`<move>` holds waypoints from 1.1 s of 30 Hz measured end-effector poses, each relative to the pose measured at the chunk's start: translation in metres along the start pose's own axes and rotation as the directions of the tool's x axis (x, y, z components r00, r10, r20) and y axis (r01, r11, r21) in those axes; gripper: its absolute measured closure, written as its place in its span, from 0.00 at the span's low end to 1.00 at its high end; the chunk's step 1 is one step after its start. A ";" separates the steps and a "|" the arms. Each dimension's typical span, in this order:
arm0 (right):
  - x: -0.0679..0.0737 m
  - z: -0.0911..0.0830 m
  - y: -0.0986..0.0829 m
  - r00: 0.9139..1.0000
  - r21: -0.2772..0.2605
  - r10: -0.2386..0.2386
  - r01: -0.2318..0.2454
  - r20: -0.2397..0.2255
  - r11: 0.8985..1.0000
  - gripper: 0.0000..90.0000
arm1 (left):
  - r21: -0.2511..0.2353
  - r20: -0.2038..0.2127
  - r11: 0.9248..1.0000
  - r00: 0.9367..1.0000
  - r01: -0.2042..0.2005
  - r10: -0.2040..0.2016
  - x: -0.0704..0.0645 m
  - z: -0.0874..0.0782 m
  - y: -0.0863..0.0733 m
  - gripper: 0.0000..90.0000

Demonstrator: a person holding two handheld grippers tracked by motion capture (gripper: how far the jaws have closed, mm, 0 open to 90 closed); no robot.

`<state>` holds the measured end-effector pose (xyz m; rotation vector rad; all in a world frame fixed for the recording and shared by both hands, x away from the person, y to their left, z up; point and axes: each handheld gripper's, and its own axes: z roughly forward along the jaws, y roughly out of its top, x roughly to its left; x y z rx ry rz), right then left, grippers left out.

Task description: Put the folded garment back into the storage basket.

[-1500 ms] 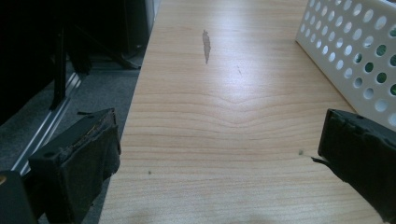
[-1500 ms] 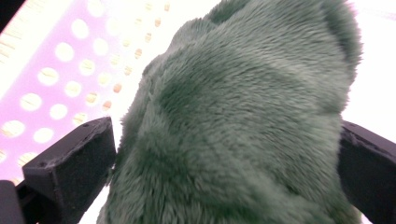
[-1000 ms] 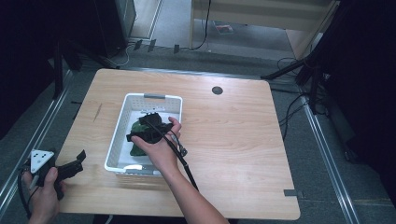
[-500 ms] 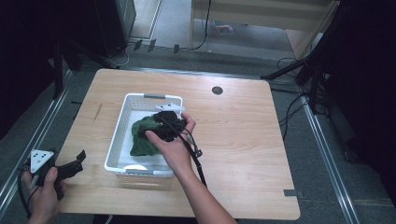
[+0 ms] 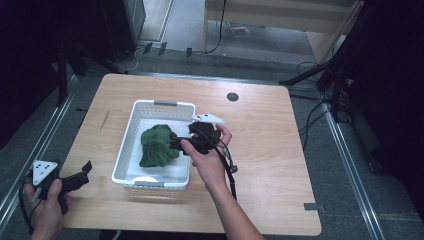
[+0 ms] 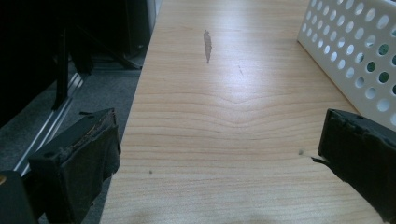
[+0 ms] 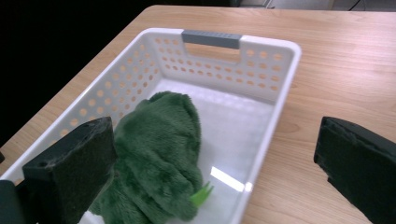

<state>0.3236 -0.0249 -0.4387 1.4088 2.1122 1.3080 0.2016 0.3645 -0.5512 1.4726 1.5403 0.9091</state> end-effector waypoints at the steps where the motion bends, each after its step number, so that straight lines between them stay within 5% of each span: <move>1: -0.003 -0.001 -0.001 1.000 -0.003 0.000 0.000 0.003 1.000 0.00 | 0.000 0.000 1.000 1.000 0.000 0.000 0.000 0.000 0.000 0.00; 33: -0.104 -0.051 -0.042 0.984 -0.040 0.083 -0.078 0.157 0.996 0.00 | -0.001 -0.010 1.000 1.000 0.002 -0.002 -0.001 0.000 0.000 0.00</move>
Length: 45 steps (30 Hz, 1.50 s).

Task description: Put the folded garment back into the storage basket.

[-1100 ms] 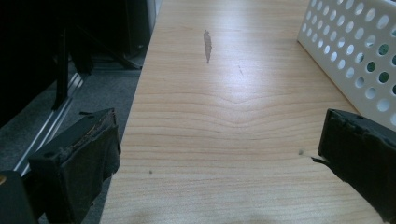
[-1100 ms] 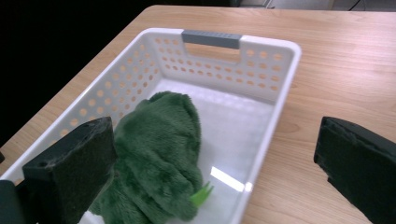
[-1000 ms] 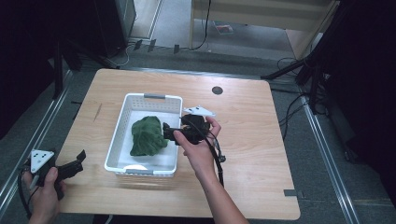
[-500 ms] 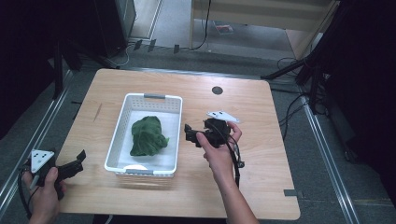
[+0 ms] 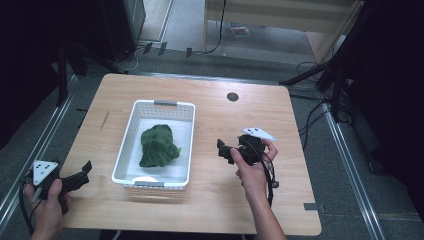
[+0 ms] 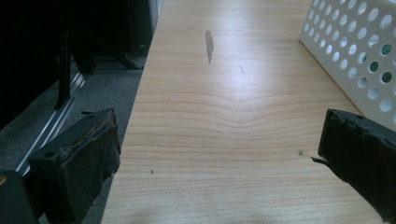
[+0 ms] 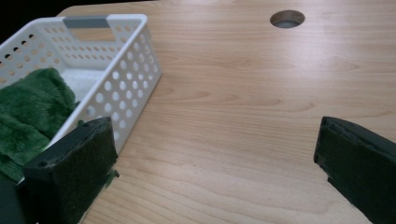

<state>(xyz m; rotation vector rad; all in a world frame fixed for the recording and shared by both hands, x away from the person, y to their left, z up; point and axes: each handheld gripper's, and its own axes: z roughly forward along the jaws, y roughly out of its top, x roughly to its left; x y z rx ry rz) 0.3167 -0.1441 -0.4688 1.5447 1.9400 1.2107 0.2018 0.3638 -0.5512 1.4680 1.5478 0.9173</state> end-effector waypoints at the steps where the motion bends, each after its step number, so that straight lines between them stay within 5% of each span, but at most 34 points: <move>1: -0.003 -0.001 -0.001 1.000 -0.002 0.000 0.000 0.003 1.000 0.00 | 0.000 0.000 1.000 1.000 0.000 0.000 0.000 0.000 0.000 0.00; 34: -0.095 -0.038 -0.068 0.992 0.007 0.032 -0.033 0.122 0.999 0.00 | 0.002 -0.008 1.000 1.000 -0.006 0.006 -0.001 0.000 0.000 0.00; 45: -0.124 -0.060 -0.092 0.986 -0.031 0.053 -0.048 0.160 0.998 0.00 | 0.003 -0.010 1.000 1.000 -0.006 0.006 -0.001 0.000 0.000 0.00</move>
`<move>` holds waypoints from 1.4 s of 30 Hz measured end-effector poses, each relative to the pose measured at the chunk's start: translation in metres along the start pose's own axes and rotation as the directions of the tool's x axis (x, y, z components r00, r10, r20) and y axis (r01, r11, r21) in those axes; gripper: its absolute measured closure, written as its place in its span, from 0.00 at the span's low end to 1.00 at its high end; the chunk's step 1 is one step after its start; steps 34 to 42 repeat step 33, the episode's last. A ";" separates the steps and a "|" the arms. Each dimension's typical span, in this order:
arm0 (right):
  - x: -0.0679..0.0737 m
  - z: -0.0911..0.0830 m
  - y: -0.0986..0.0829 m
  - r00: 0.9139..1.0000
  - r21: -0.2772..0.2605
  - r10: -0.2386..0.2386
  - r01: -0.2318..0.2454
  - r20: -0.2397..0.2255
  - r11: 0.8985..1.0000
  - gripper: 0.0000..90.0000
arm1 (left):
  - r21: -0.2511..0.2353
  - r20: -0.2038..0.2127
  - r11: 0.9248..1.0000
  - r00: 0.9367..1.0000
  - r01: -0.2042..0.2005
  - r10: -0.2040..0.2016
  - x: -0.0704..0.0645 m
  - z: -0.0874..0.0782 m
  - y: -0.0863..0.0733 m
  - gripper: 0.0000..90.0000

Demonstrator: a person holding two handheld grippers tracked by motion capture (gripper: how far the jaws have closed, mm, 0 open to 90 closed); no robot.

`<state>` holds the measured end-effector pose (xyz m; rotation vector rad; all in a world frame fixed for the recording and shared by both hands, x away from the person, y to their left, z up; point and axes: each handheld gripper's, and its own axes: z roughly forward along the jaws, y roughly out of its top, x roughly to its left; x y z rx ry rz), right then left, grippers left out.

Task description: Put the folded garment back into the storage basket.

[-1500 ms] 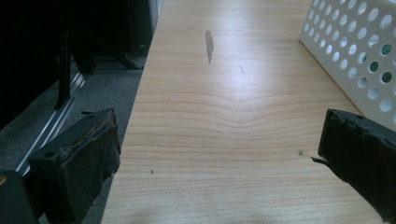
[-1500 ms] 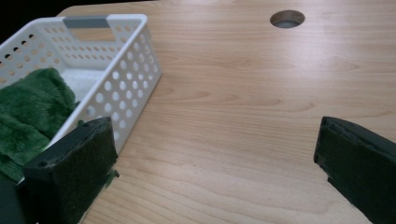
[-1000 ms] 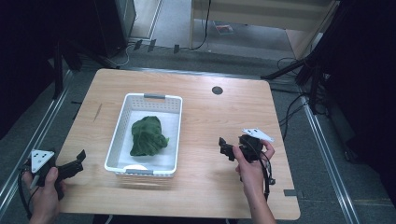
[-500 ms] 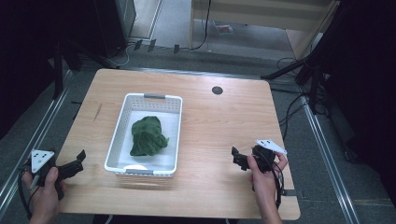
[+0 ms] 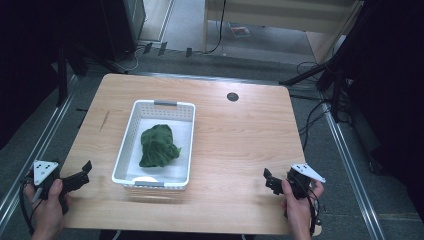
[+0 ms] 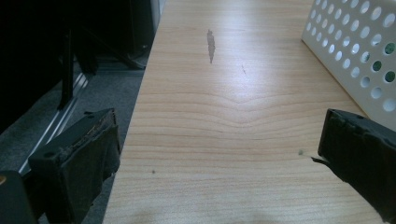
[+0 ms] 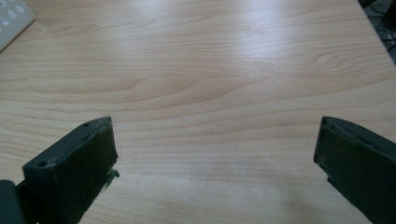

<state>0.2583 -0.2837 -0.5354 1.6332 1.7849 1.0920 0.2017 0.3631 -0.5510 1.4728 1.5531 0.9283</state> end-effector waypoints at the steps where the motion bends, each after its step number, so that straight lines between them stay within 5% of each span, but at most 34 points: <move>1: -0.002 -0.001 -0.001 1.000 -0.005 0.001 -0.001 0.002 1.000 0.00 | 0.000 0.000 1.000 1.000 0.000 0.000 0.000 0.000 0.000 0.00; 18: -0.034 -0.021 -0.019 1.000 -0.067 0.022 -0.022 0.006 0.998 0.03 | 0.000 -0.002 1.000 1.000 0.000 0.000 0.000 0.000 0.000 0.00; 24: -0.039 -0.024 -0.023 1.000 -0.105 0.028 -0.026 0.010 0.994 0.06 | 0.003 0.002 1.000 1.000 0.001 -0.001 0.000 0.000 0.000 0.00; 30: -0.039 -0.023 -0.023 0.998 -0.081 0.041 -0.038 0.040 0.996 0.15 | 0.003 0.005 1.000 1.000 0.006 -0.006 0.000 0.000 0.000 0.00; 42: -0.042 -0.024 -0.023 0.998 -0.092 0.062 -0.059 0.026 0.994 0.15 | 0.005 0.009 1.000 1.000 0.004 -0.004 0.000 0.000 0.000 0.00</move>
